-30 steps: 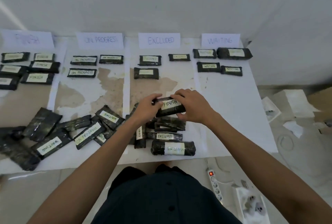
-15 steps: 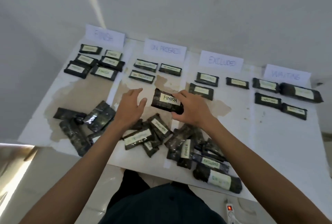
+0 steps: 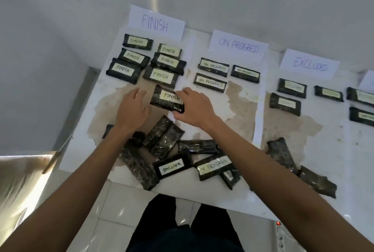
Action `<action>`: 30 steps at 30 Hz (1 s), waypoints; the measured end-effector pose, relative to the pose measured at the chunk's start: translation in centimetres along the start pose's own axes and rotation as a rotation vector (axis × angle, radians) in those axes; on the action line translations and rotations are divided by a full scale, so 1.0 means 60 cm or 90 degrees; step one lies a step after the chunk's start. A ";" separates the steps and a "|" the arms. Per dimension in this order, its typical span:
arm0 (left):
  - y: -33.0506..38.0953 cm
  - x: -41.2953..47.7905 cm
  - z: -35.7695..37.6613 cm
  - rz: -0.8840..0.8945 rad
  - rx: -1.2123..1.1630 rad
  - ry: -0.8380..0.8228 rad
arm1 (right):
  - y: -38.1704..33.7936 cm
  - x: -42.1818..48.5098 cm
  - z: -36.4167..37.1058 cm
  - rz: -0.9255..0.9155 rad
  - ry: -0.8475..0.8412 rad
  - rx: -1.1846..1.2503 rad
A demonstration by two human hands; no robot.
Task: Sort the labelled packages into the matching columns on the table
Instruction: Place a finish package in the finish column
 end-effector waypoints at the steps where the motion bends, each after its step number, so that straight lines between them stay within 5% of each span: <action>1: -0.017 0.006 0.006 0.000 0.016 -0.010 | -0.009 0.014 0.017 0.001 -0.003 -0.005; 9: -0.094 0.036 0.046 0.029 0.089 -0.039 | -0.030 0.078 0.126 -0.016 -0.009 -0.052; 18: -0.086 0.022 0.039 0.029 0.075 -0.029 | -0.043 0.058 0.096 -0.062 0.055 0.017; 24: -0.059 -0.022 0.021 0.015 0.012 -0.006 | -0.096 -0.011 0.131 -0.253 -0.215 -0.019; 30: -0.044 -0.057 0.014 0.019 -0.069 -0.029 | -0.110 -0.006 0.111 -0.255 -0.173 -0.035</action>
Point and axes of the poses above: each hand's wrist, its own x-axis towards the middle knuckle, its own z-axis out of the palm, y = z × x, the point moved 10 cm from there along x, towards the middle knuckle, and after that the axes turned 15 degrees about y, right-handed, at the moved point
